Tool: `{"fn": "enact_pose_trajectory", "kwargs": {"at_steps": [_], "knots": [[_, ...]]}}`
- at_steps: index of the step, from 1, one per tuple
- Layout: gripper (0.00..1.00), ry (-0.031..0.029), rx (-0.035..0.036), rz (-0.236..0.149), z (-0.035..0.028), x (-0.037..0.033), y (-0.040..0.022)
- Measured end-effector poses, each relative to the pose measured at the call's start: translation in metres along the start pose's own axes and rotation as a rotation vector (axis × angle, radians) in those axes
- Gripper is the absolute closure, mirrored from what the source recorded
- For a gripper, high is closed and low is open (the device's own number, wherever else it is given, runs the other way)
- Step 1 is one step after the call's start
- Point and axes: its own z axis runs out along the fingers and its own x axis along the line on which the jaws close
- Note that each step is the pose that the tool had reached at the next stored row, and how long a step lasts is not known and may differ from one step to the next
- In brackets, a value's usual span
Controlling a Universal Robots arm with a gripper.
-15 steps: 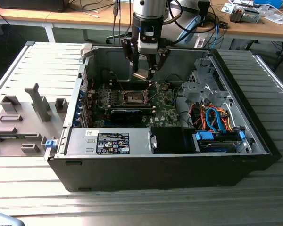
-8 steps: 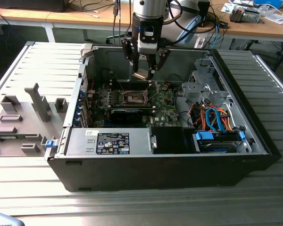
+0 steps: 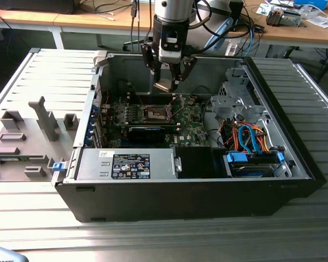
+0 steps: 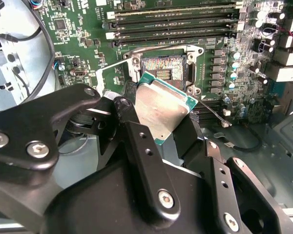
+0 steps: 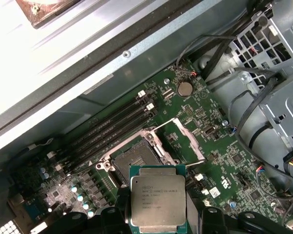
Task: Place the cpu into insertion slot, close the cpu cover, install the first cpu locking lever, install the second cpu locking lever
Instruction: 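Place the cpu into insertion slot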
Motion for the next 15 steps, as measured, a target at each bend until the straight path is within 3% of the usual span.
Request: {"fn": "enact_pose_trajectory", "kwargs": {"at_steps": [15], "knots": [[0.45,0.0001,0.0,0.012,0.0,0.0,0.0]]}}
